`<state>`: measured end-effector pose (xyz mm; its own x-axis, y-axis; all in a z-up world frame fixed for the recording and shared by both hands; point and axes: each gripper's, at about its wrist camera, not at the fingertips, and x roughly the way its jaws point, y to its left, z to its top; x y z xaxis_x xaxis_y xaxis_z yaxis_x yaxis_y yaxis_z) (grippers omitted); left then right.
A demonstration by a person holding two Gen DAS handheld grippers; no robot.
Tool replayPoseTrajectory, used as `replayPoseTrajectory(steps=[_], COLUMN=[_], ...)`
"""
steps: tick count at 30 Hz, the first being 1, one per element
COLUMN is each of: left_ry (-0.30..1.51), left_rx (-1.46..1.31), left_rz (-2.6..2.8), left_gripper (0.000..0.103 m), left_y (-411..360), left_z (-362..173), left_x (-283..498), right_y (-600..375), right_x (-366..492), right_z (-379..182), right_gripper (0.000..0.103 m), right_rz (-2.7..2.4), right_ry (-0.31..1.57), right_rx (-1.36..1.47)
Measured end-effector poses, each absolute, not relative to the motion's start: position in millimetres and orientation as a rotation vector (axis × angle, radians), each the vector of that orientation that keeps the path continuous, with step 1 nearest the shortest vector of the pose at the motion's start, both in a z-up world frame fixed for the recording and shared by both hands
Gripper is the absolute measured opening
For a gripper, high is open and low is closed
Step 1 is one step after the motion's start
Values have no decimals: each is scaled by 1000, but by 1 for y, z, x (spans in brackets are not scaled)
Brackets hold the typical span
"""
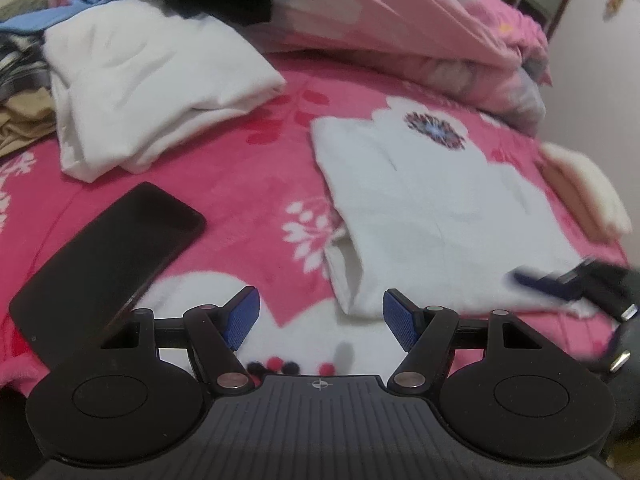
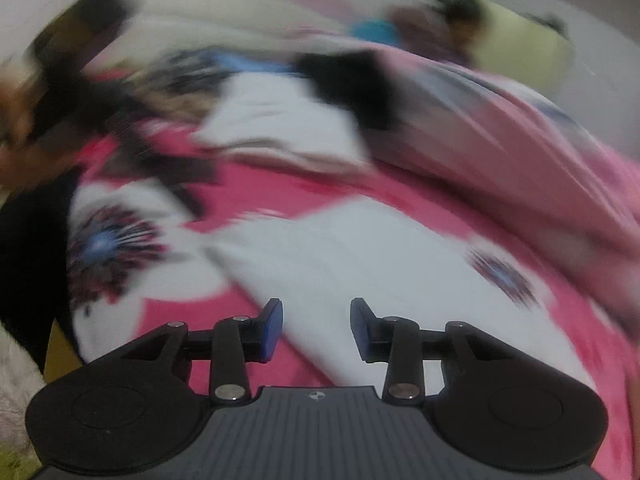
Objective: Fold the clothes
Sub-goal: 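Move both open grippers to the side edge of the white shirt, then pinch the shirt side edge with the right gripper while the left gripper pinches beside it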
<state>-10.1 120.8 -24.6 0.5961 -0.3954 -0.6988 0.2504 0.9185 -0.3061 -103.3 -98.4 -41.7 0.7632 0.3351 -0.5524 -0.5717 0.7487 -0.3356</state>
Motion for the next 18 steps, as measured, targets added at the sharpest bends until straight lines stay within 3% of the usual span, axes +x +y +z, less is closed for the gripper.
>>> replayPoseTrajectory(steps=[9,10,13,18], left_ry=[860,865,881,921], left_rx=[-336,-356,-414,-597], left_rz=[-436,-447,-476,-496], left_gripper=[69,69,69,69], left_y=[144,145,145,145], left_z=[-32,-33,-38,-46], left_x=[-1,1,9,38], right_y=[-11,-9,-12,-32], right_x=[-85,-81,-67,-55], right_z=[-93,-93,-90,-69], right_gripper=[35,21,2,0], right_rz=[583,576,528,440], right_ry=[410,410,442,431], right_rx=[-895,-886,-822,-598])
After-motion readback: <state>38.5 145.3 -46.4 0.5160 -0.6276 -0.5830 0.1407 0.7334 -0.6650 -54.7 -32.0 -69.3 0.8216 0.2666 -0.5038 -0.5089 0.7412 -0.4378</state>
